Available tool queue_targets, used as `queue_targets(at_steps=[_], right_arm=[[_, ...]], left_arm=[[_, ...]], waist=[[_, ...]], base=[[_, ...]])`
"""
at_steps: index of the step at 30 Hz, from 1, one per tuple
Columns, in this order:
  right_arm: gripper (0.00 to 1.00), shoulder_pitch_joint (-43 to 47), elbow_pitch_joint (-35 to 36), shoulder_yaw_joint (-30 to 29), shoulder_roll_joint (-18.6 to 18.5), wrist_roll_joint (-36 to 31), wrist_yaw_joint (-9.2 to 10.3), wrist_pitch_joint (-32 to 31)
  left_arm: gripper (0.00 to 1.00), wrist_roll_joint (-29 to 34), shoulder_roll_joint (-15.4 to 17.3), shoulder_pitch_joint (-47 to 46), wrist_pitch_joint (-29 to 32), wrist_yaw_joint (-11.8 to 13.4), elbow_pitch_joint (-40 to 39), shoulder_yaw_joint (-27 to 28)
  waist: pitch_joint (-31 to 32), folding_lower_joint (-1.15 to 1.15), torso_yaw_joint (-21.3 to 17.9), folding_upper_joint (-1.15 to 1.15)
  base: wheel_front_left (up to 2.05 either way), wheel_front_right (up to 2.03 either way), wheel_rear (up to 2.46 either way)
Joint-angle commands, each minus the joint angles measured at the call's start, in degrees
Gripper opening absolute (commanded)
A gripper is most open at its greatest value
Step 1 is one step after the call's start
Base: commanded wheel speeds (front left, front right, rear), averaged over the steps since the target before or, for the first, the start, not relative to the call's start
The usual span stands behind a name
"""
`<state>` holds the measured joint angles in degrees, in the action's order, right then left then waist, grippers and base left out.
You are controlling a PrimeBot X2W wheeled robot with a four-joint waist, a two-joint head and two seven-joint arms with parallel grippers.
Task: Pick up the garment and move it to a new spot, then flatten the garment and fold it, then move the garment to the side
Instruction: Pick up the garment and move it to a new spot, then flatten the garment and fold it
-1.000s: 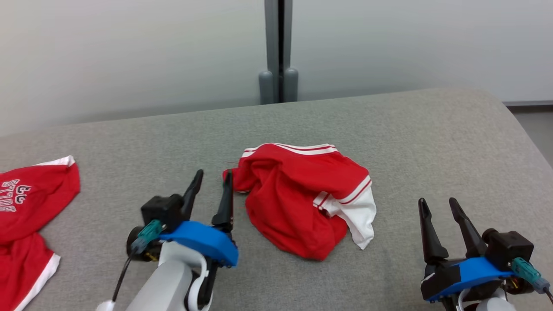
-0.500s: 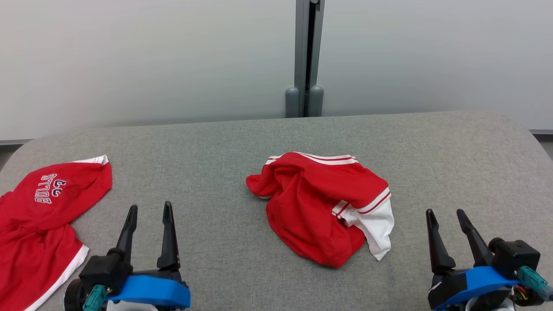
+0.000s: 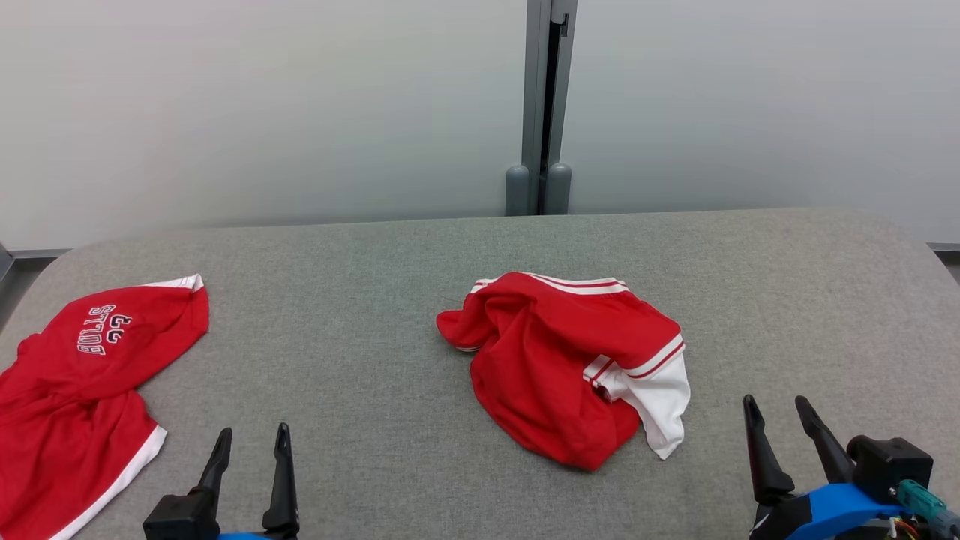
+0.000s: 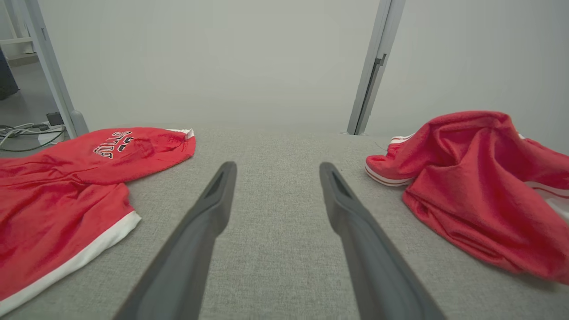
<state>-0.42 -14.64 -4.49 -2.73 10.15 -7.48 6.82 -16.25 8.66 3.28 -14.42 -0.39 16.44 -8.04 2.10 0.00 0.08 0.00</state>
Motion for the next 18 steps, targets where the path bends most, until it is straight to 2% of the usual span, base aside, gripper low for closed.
queue_targets(at_steps=[1, 18], right_arm=[[1.0, 0.8, -0.1, -0.1, -0.3, 0.4, -0.03, 0.0], [1.0, -2.1, -1.8, 1.1, -0.3, 1.5, -0.03, -1.0]], left_arm=[[1.0, 0.2, 0.6, -0.1, 0.2, -0.1, 0.3, 0.0], [1.0, -0.7, 0.2, -1.4, -0.3, 0.5, -0.4, -0.3]], waist=[[-0.1, 0.0, -0.1, 0.0], [-1.0, 0.0, -0.5, 0.0]], base=[[0.0, 0.0, 0.0], [0.0, 0.0, 0.0]])
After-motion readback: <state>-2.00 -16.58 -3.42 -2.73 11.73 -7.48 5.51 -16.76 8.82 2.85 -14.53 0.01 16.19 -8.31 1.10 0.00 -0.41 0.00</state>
